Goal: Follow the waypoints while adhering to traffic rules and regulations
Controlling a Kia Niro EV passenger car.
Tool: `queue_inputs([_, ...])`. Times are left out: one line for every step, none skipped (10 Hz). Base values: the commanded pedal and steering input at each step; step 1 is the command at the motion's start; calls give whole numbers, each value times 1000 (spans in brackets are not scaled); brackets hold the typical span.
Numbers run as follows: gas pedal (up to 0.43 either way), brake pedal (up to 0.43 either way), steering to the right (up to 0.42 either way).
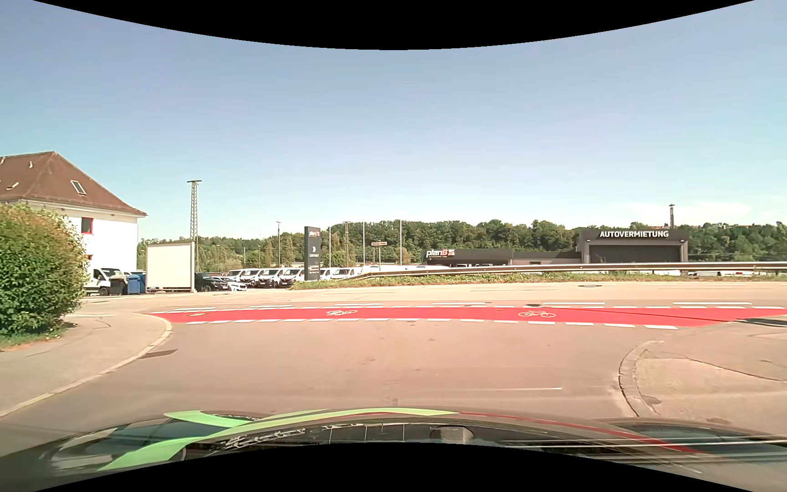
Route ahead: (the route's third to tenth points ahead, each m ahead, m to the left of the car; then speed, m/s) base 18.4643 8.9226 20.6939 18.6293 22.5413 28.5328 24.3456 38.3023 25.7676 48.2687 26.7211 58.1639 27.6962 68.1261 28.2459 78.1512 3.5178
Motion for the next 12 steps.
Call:
queue_inputs([0,0,60])
queue_inputs([0,0,71])
queue_inputs([0,0,86])
queue_inputs([0,0,104])
queue_inputs([0,12,116])
queue_inputs([0,24,130])
queue_inputs([0,79,137])
queue_inputs([0,128,145])
queue_inputs([0,134,149])
queue_inputs([0,152,151])
queue_inputs([0,165,151])
queue_inputs([0,177,151])
